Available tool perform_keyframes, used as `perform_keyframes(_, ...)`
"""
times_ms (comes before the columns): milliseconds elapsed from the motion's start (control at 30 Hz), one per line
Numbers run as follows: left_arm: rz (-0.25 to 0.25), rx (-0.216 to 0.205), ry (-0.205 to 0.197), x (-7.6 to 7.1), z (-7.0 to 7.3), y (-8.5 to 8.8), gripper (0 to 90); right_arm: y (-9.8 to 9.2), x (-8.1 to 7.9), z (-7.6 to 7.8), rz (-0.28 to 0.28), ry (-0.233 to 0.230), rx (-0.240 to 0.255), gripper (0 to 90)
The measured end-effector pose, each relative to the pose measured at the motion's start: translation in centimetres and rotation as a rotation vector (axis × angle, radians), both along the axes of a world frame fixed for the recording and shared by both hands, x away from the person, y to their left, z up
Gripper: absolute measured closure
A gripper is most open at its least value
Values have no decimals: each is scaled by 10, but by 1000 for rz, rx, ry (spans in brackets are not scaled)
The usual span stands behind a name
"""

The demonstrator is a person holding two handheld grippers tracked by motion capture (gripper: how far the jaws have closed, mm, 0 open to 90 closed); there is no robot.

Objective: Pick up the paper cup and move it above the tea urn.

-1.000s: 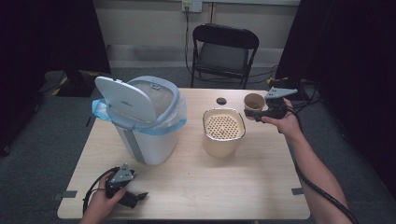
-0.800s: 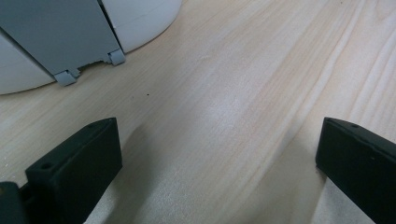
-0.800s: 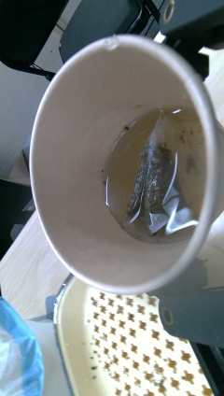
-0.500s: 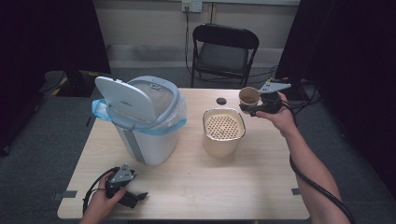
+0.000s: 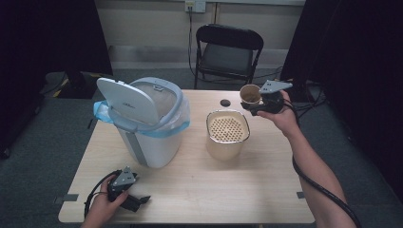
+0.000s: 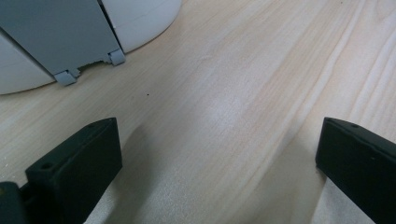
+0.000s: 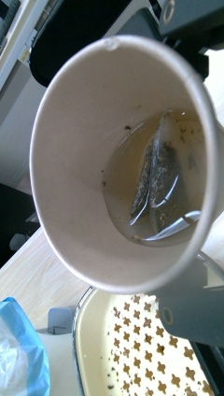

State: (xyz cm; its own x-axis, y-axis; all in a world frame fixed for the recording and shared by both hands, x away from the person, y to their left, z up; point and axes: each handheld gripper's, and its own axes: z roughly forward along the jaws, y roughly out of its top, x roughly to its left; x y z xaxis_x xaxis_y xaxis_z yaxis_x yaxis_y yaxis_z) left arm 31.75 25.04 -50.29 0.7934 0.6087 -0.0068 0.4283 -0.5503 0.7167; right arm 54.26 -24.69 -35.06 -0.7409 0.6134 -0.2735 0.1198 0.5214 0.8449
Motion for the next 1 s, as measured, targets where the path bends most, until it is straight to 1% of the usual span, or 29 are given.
perform_keyframes(33,0,1,0,0,0,0,0,2,-1,0,1,-20,-10,276)
perform_keyframes(100,0,0,0,0,0,0,0,2,-2,1,3,-25,-15,276)
perform_keyframes(200,0,0,0,0,0,0,0,5,-4,1,10,-44,-42,276)
perform_keyframes(233,0,0,0,0,0,0,0,5,-4,1,10,-44,-42,276)
perform_keyframes(267,0,0,0,0,0,0,0,5,-5,1,13,-57,-56,276)
perform_keyframes(367,-1,-2,0,0,0,0,0,6,-6,1,14,-69,-68,276)
perform_keyframes(400,0,0,0,0,0,0,0,7,-7,2,17,-78,-81,276)
perform_keyframes(600,0,0,0,0,0,0,0,11,-8,2,26,-98,-106,276)
perform_keyframes(700,0,0,0,0,0,0,0,12,-8,2,30,-100,-110,277)
perform_keyframes(733,0,2,1,0,0,0,0,13,-8,2,31,-106,-123,277)
perform_keyframes(833,0,-2,0,0,0,0,0,14,-9,2,34,-112,-134,278)
perform_keyframes(867,0,0,0,0,0,0,0,15,-10,2,35,-127,-148,278)
perform_keyframes(900,0,-2,0,0,0,0,0,15,-10,2,35,-127,-148,278)
perform_keyframes(933,0,0,0,0,0,0,0,16,-11,2,34,-145,-169,279)
perform_keyframes(967,0,0,0,0,0,0,0,16,-11,2,34,-145,-169,279)
perform_keyframes(1000,0,0,0,0,0,0,0,17,-11,3,32,-160,-191,280)
